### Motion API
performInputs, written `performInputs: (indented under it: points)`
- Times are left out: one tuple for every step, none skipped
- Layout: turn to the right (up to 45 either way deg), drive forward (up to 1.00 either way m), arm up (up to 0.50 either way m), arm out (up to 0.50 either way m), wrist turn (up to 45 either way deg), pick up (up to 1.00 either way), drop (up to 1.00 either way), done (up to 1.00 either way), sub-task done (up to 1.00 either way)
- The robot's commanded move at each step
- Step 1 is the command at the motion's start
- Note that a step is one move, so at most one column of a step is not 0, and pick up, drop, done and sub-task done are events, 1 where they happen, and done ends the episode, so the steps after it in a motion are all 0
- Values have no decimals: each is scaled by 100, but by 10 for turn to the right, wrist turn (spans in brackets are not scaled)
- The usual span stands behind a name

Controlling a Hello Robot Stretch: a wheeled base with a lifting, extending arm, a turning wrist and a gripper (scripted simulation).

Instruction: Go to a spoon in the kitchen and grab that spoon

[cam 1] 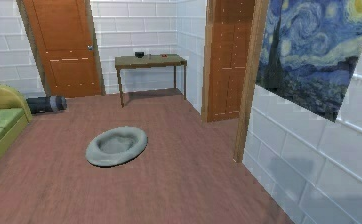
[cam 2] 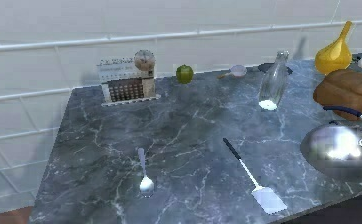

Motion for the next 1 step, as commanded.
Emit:
performInputs:
  points:
    - [0, 0, 38, 0, 0, 0, 0, 0, 0]
